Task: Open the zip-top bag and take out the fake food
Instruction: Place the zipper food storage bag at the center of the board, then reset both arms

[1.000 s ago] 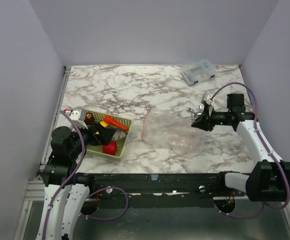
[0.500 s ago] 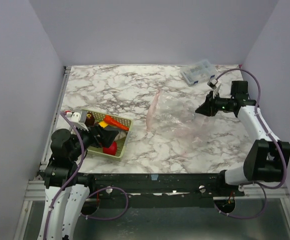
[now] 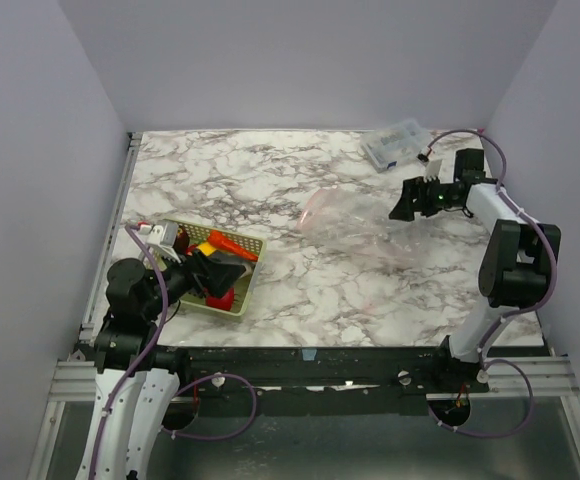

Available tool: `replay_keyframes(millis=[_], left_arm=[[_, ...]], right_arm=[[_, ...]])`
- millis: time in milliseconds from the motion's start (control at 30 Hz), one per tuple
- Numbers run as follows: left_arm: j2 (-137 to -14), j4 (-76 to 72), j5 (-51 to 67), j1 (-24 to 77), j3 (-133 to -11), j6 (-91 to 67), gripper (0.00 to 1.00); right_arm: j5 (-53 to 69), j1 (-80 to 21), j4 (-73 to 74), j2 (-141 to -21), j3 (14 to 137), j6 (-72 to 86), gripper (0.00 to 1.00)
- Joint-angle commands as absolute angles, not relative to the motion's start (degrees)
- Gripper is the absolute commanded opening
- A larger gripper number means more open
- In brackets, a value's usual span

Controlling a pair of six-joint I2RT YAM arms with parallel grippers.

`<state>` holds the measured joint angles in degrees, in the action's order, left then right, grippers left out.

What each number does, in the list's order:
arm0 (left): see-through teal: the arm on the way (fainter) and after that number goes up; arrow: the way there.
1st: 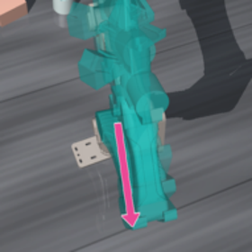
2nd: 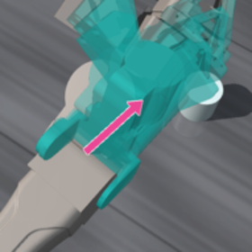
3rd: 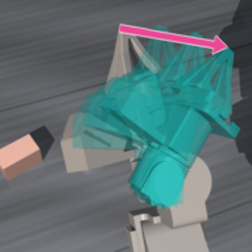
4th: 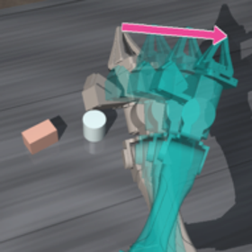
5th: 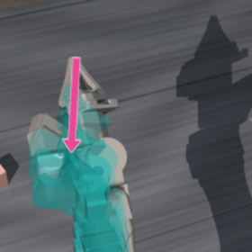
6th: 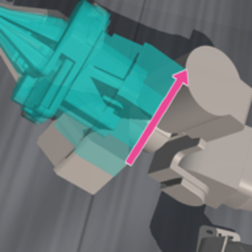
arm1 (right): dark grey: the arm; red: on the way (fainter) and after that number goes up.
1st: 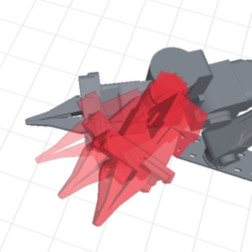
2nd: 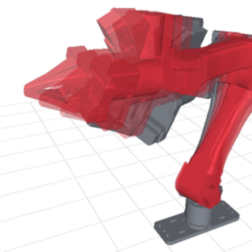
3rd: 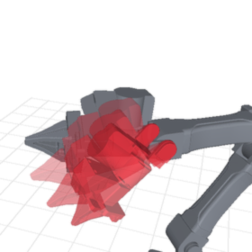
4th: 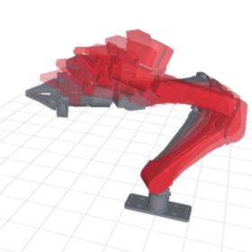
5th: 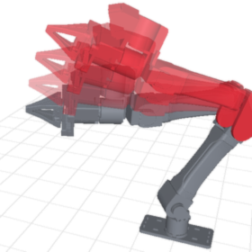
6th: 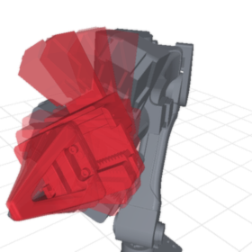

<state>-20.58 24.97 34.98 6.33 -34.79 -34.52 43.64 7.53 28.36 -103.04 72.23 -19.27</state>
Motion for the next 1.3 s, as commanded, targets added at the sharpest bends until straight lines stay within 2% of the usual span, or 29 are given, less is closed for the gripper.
replay_keyframes(millis=[0,300,467,800,1000,1267], left_arm=[[-21.21,24.82,38.41,6.0,-37.31,-34.79,0.99],[-22.21,32.68,34.69,5.98,-49.45,-28.03,0.98],[-23.31,38.15,29.48,5.98,-58.31,-23.28,0.99],[-26.45,43.59,27.55,5.98,-69.89,-20.38,0.99],[-26.86,44.31,28.12,6.01,-71.69,-21.65,0.99],[-26.95,44.6,28.37,5.98,-72.3,-23.46,0.98]], right_arm=[[39.36,7.91,28.77,-100.93,75.17,-19.64,1.0],[35.07,8.44,25.97,-80.74,75.81,-15.96,1.0],[28.79,8.51,23.01,-69.64,77.12,-5.18,1.0],[29.44,8.48,29.6,-58.72,83.74,5.25,1.0],[20.5,8.48,27.86,-54.68,83.97,9.99,1.0],[20.05,8.53,28.27,-52.63,84.3,10.58,1.0]])
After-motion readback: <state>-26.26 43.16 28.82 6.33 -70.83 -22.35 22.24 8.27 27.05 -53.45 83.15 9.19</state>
